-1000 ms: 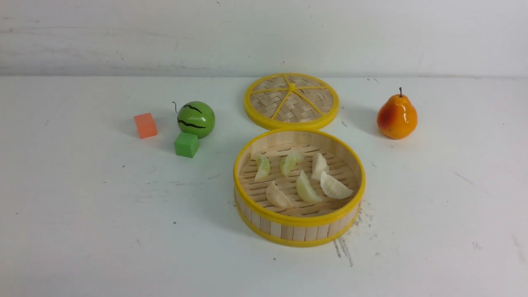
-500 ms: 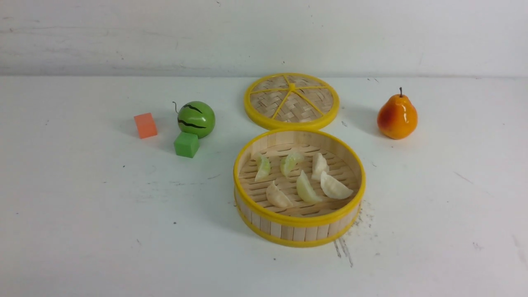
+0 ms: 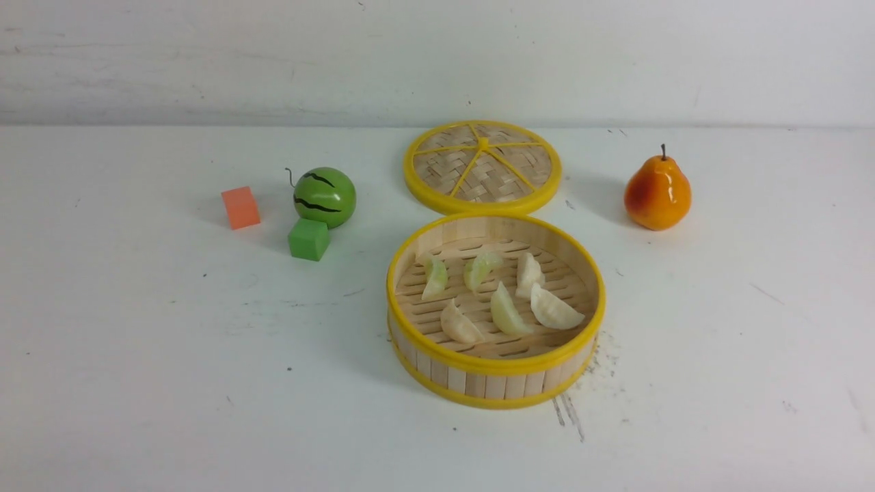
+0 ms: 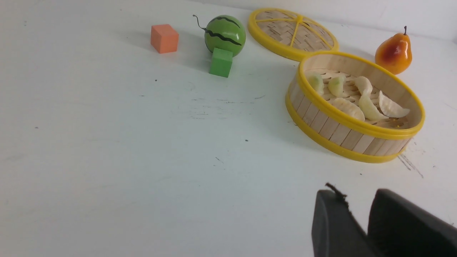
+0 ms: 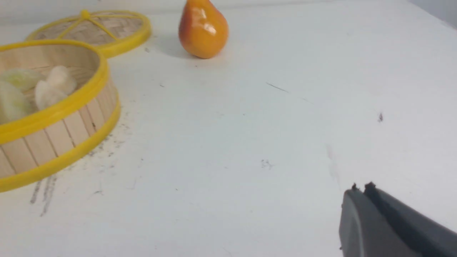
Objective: Put the dumplings into the steamer on the white table.
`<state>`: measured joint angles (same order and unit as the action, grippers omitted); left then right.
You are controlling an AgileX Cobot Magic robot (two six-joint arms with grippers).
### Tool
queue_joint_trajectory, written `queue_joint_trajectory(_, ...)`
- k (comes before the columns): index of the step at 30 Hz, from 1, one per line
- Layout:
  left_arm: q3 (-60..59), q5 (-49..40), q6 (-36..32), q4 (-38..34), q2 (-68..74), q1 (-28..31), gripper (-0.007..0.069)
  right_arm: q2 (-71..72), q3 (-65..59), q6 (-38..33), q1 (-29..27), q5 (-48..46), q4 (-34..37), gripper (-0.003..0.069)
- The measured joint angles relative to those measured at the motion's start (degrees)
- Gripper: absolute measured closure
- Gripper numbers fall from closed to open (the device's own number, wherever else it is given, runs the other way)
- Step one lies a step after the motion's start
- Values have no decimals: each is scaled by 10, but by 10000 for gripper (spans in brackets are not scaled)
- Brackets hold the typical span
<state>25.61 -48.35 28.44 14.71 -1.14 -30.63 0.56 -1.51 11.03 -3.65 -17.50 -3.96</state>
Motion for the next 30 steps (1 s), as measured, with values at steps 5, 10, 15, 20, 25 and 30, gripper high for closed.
queue_joint_trajectory(5,0,0,0,0,0,0,470,0,1,0,2,-26,-15,680)
queue_joint_trajectory(10,-1,0,0,0,0,0,464,1,3,0,18,-36,-25,680)
queue_joint_trajectory(15,-1,0,0,0,0,0,460,1,3,0,32,-38,-25,680)
queue_joint_trajectory(20,-1,0,0,0,0,0,460,1,3,0,32,-38,-25,679)
queue_joint_trajectory(25,-1,0,0,0,0,0,452,1,3,0,32,-39,-25,676)
queue_joint_trajectory(30,-1,0,0,0,0,0,447,1,3,0,32,-39,-25,674)
